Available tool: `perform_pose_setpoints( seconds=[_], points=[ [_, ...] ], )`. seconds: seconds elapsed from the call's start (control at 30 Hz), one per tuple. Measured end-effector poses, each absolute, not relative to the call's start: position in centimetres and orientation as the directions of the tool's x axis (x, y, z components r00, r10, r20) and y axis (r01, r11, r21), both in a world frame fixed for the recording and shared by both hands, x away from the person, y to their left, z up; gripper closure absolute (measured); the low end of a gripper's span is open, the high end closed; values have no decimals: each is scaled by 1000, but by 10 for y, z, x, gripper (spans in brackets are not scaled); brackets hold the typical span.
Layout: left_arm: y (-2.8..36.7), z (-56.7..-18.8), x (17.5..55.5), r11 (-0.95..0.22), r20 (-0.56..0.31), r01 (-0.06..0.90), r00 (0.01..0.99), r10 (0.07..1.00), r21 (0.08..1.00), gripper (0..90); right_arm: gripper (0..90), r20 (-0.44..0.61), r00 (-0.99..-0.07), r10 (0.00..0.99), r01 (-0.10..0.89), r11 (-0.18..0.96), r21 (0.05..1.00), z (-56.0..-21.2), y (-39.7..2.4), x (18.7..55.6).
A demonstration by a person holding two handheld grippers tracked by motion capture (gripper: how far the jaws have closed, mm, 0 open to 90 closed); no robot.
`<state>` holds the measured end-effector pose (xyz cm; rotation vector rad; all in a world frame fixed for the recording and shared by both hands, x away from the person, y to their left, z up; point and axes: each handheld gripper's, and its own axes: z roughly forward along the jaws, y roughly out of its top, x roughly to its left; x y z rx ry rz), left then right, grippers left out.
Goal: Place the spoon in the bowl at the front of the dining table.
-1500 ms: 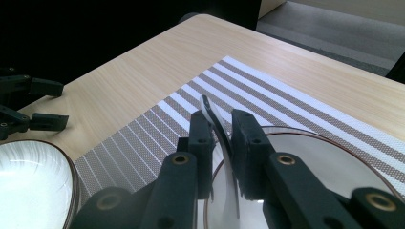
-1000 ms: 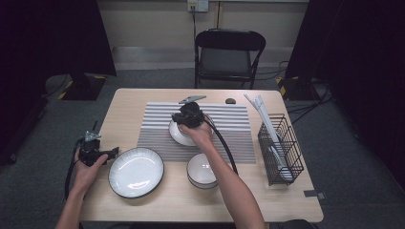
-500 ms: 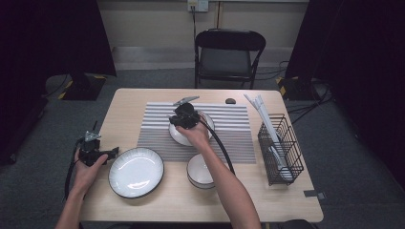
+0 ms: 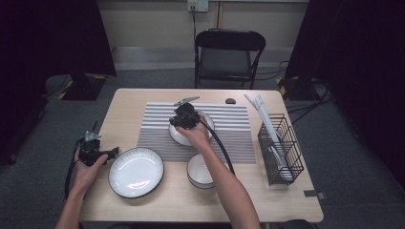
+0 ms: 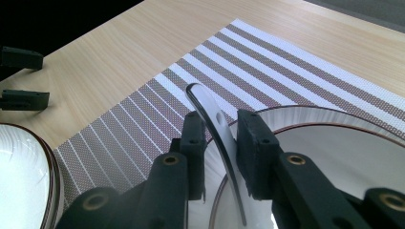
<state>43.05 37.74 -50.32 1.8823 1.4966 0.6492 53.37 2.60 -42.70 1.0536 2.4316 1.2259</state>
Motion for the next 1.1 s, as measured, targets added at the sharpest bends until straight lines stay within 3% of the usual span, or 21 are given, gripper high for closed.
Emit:
perform_pose_setpoints(
  seconds=[0.3,0.47,0.63,1.1],
  points=[
    [377,-503,431,-146,-11,657,229,973,740,139,696,116,-721,683,500,397,770,-426,25,533],
    [377,-503,431,-146,-11,657,229,973,740,139,593,132,-717,685,510,385,769,-425,24,532],
    [377,-503,431,-146,-11,657,229,973,740,139,548,142,-711,689,520,379,765,-423,16,533],
    [377,-503,431,-148,-10,657,230,973,739,139,599,149,-697,702,544,382,747,-426,-5,537]
  ],
)
